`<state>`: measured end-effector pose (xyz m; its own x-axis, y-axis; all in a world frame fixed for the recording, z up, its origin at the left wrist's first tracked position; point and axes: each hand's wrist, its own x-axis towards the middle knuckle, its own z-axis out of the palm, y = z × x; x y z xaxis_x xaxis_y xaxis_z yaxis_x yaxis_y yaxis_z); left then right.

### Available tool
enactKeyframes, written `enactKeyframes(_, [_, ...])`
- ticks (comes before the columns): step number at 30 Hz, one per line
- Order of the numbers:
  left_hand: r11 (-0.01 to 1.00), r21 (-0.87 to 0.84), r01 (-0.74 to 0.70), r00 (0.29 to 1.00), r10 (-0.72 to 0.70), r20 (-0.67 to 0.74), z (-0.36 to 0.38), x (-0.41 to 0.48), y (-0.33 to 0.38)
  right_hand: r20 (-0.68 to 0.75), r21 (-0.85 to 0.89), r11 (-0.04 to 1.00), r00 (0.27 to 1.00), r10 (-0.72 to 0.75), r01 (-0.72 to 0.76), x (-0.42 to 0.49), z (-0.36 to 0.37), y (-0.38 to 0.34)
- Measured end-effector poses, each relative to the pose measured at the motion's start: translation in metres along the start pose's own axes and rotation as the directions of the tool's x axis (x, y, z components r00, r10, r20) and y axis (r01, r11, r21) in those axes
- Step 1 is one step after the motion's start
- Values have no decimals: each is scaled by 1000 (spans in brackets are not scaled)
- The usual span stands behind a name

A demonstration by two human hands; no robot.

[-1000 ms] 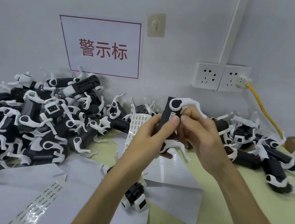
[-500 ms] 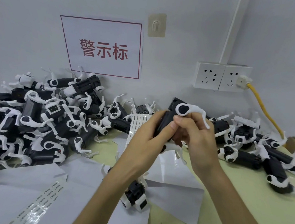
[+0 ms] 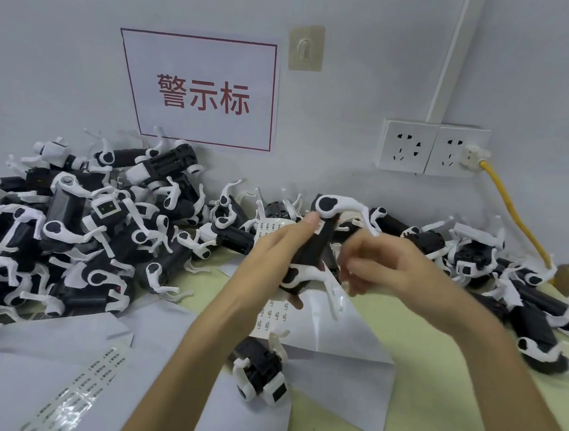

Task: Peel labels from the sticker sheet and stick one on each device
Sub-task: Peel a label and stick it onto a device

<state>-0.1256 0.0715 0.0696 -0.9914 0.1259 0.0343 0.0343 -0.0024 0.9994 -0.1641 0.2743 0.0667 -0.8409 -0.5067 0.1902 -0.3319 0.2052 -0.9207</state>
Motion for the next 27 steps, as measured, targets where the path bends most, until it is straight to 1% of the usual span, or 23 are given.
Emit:
enactKeyframes(2, [999, 46, -17, 1000, 18, -26, -3, 0, -3, 81, -90, 987, 987, 139, -132, -9, -21, 3])
enactKeyframes(3, [999, 47, -20, 999, 21, -30, -3, 0, -4, 75, -128, 976, 979, 188, -177, -11, -29, 3])
enactKeyframes(4, [999, 46, -23, 1000, 23, -21, -4, 1, -4, 36, -152, 967, 977, 211, -204, -14, -35, 3])
enactKeyframes(5, [998, 58, -19, 1000, 19, -3, -4, 1, -3, -30, -150, 968, 980, 197, -200, -17, -38, 3])
enactKeyframes(6, [996, 85, -20, 999, 18, 27, -5, 1, -3, -114, -107, 980, 981, 154, -167, -17, -38, 1])
enactKeyframes(7, [993, 114, -20, 998, 13, 62, -5, 1, -4, -197, -44, 993, 975, 101, -111, -16, -37, -1])
enactKeyframes(8, [991, 135, -24, 995, 10, 100, -4, 1, -3, -244, 14, 998, 968, 58, -57, -14, -36, -2])
enactKeyframes(9, [989, 148, -26, 991, 5, 135, -2, 0, -3, -231, 48, 998, 972, 51, -41, -5, -31, -4])
enactKeyframes(10, [987, 160, -29, 986, 1, 169, -1, 0, -3, -173, 61, 995, 981, 87, -77, 2, -26, -5])
enactKeyframes(11, [984, 176, -28, 979, -8, 202, 0, -1, -3, -67, 47, 983, 982, 178, -175, 8, -19, -8])
enactKeyframes(12, [979, 204, -28, 972, -21, 236, 0, -1, -4, 17, 30, 960, 960, 278, -279, 10, -14, -8])
enactKeyframes(13, [972, 235, -26, 963, -38, 267, -1, -2, -4, 79, 9, 951, 948, 307, -309, 10, -12, -9])
enactKeyframes(15, [964, 267, 0, 948, -85, 307, -4, -2, -5, 131, -8, 987, 978, 162, -162, 3, -18, -2])
enactKeyframes(17, [976, 211, 54, 944, -119, 308, -7, -2, -7, 132, 44, 993, 986, 99, -106, -11, -27, 4])
enactKeyframes(18, [984, 164, 72, 957, -114, 268, -9, -1, -7, 106, 57, 993, 990, 93, -99, -16, -32, 7])
enactKeyframes(19, [990, 119, 78, 976, -100, 194, -11, 1, -7, 66, 76, 993, 994, 85, -90, -13, -37, 11])
enactKeyframes(21, [996, 72, 60, 998, -61, 5, -17, 7, -7, -93, 187, 977, 988, 125, -106, -17, -50, 21])
enactKeyframes(22, [997, 66, 42, 996, -37, -80, -22, 11, -7, -204, 320, 941, 962, 182, -111, -17, -57, 26])
enactKeyframes(23, [997, 70, 25, 989, -14, -147, -28, 13, -7, -322, 411, 908, 918, 232, -86, -20, -64, 30])
enactKeyframes(24, [997, 76, 15, 981, 0, -196, -33, 15, -7, -414, 495, 869, 871, 264, -28, -24, -75, 37])
enactKeyframes(25, [996, 83, 14, 973, 5, -230, -38, 16, -8, -480, 544, 837, 839, 254, 58, -28, -84, 40])
enactKeyframes(26, [996, 90, 19, 968, 4, -250, -43, 17, -10, -530, 577, 804, 817, 229, 148, -30, -94, 46])
enactKeyframes(27, [994, 102, 28, 965, 0, -261, -47, 18, -11, -634, 385, 910, 761, 137, 157, -42, -104, 48])
